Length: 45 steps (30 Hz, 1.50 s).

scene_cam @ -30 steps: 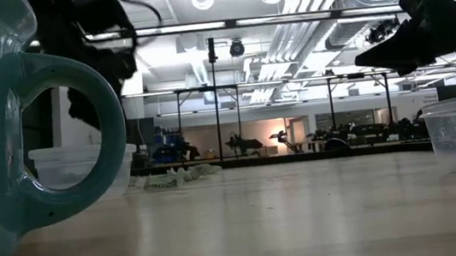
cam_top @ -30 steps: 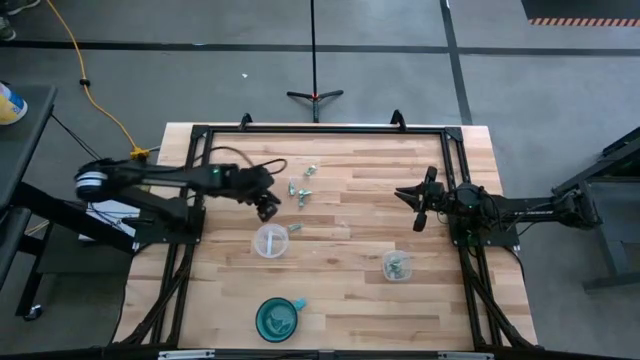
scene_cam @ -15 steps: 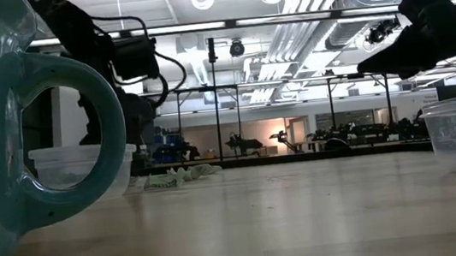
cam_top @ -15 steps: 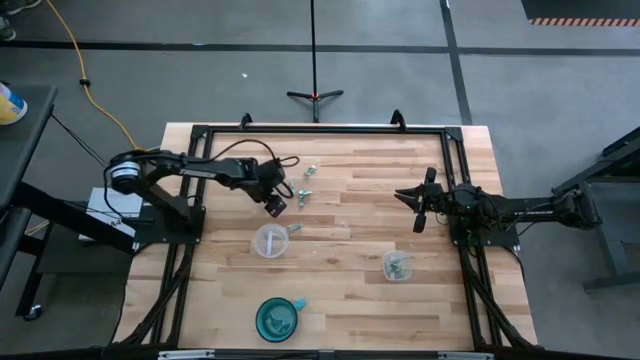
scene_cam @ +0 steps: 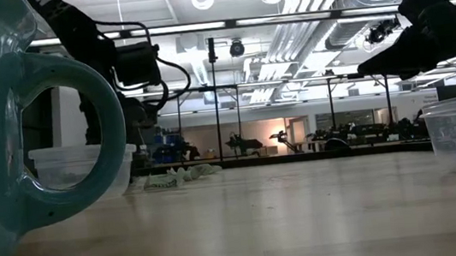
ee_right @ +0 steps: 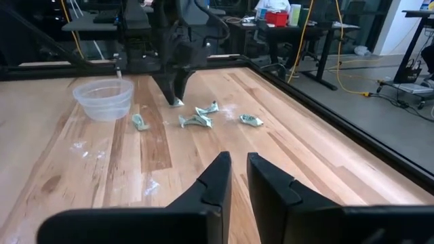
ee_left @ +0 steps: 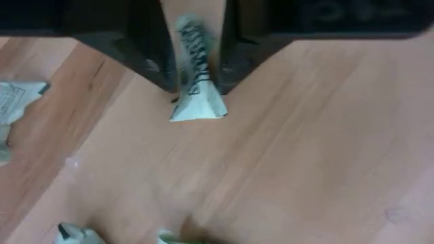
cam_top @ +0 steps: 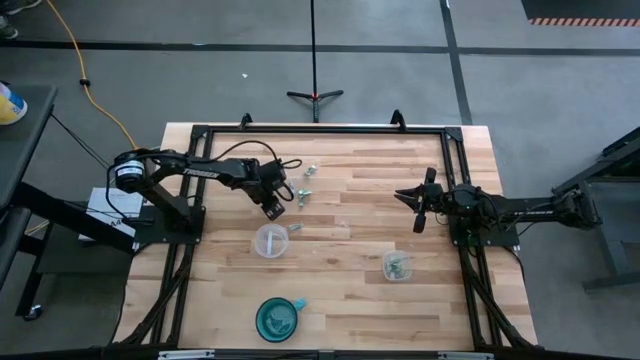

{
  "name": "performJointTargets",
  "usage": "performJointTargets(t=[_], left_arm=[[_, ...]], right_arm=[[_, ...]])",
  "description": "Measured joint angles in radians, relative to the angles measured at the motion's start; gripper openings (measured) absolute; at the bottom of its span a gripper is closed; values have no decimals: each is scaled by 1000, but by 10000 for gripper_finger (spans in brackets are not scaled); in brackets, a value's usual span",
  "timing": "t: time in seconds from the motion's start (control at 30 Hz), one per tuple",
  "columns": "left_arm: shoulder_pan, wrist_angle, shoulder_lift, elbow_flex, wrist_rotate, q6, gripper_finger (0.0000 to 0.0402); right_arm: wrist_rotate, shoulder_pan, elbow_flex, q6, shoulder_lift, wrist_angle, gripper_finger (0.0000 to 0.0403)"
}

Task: Sort candy
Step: Put the green candy into the circle transparent bin

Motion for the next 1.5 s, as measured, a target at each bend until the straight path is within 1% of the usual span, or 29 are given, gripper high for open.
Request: performJointTargets(t=[0.1, 0.17, 0.2, 0.27, 0.33, 0.43, 0.57, 0.67, 0.73, 0.83, 0.97, 1.07, 1.13, 1.2, 1.23, 1.27, 1.33, 1.43, 1.5], left_arm=[[1, -4, 1, -1, 13, 21, 74], [0, -13, -3, 2, 53, 54, 32], [0, -41, -10, 12, 75, 78, 23], [-2, -81, -29, 59, 86, 124, 25], [-2, -136, -57, 124, 82, 165, 41], [-29, -232, -72, 215, 75, 180, 55], [-130, -333, -84, 295, 75, 180, 23], [-216, -386, -82, 305, 75, 118, 22], [-273, -383, -82, 308, 59, 80, 35], [-345, -396, -82, 308, 19, 51, 68], [-401, -393, -82, 308, 1, 8, 95], [-408, -392, -82, 308, -5, -1, 111], [-402, -370, -82, 308, -53, 0, 124], [-379, -300, -82, 308, -115, 10, 139], [-364, -249, -82, 308, -130, 23, 149], [-346, -194, -75, 308, -125, 40, 159], [-312, -98, -49, 311, -76, 87, 184], [-272, -35, 5, 309, -7, 141, 223], [-248, -35, 46, 309, 23, 154, 245]], right_arm=[[0, 0, 0, -1, 0, 0, 40], [0, 0, 0, -1, 0, 0, 43], [0, 0, 0, -2, 0, 0, 44], [2, 0, 0, -3, 0, 0, 46], [5, 0, 0, -4, 0, 0, 48], [6, 0, 0, -3, 0, 1, 47], [5, 0, 0, 2, 0, 1, 43], [2, 0, 0, 3, 0, 0, 40], [1, 0, 0, 4, 0, 0, 40], [1, 0, 0, 4, 0, -1, 43], [1, 0, 0, 0, 0, -4, 47], [0, 0, 0, 0, 0, -6, 48], [0, 0, 0, 0, 0, -7, 47], [0, 0, 0, -1, 0, -7, 45], [0, 0, 0, -2, 0, -7, 44], [0, 0, 0, -2, 0, -7, 44], [0, 0, 0, -3, 0, -7, 45], [0, 0, 0, -3, 0, -8, 48], [0, 0, 0, -3, 0, -8, 48]])
